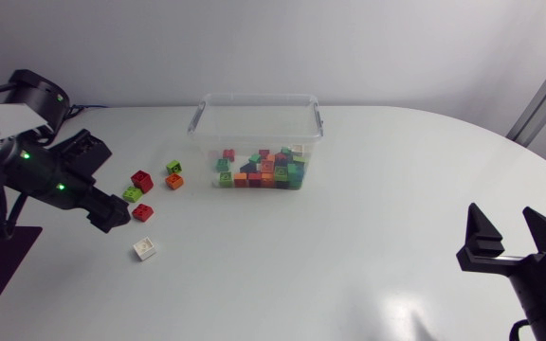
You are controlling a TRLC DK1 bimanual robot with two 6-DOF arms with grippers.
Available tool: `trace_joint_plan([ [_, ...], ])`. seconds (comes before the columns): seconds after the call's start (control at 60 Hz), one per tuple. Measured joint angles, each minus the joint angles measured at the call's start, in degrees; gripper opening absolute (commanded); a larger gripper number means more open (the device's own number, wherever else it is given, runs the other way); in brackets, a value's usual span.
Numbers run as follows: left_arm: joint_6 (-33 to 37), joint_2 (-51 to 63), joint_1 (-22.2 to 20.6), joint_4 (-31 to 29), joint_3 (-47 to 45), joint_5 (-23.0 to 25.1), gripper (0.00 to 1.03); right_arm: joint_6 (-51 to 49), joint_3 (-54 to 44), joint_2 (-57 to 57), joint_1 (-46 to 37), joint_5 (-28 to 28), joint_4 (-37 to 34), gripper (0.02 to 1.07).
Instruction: Place the duplo bricks in the container
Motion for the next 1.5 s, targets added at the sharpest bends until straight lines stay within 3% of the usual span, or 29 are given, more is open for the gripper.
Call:
trace_joint_plan([
  [0.4,12.5,10.73,-2.12,0.11,-1.92,4.13,0.81,0.0,0.0,0.0,0.0,0.0,0.0,1.03],
  [0.45,13.53,11.98,-2.12,1.16,-2.49,4.15,0.75,0.0,0.0,0.0,0.0,0.02,0.0,1.03],
  [0.617,14.91,14.64,-2.05,4.52,-3.17,4.31,0.64,0.0,0.0,0.0,0.0,0.0,0.0,1.03],
  [0.85,15.8,19.47,-1.42,8.96,-3.19,4.31,0.63,0.0,0.0,0.0,0.0,0.0,0.0,1.03],
  [0.95,16.74,21.11,-0.37,10.01,-3.23,4.28,0.5,0.0,0.0,0.0,0.0,0.0,0.0,1.03],
  [1.033,16.85,22.01,0.17,10.49,-3.23,4.31,0.45,0.0,0.0,0.0,0.0,0.02,0.0,1.03],
  [1.1,17.0,23.02,0.48,10.64,-3.23,4.31,0.34,0.0,0.0,0.0,0.0,0.0,0.0,1.03],
  [1.217,17.25,23.69,0.52,11.21,-3.23,4.31,0.26,0.0,0.0,0.0,0.0,0.0,0.0,1.03],
  [1.383,17.25,21.2,0.39,7.74,-3.23,7.19,0.26,0.0,0.0,0.0,0.0,0.0,0.0,1.03],
  [1.5,15.85,11.61,-2.54,2.03,-0.94,11.5,0.27,0.0,0.0,0.0,0.0,0.0,0.0,1.03],
])
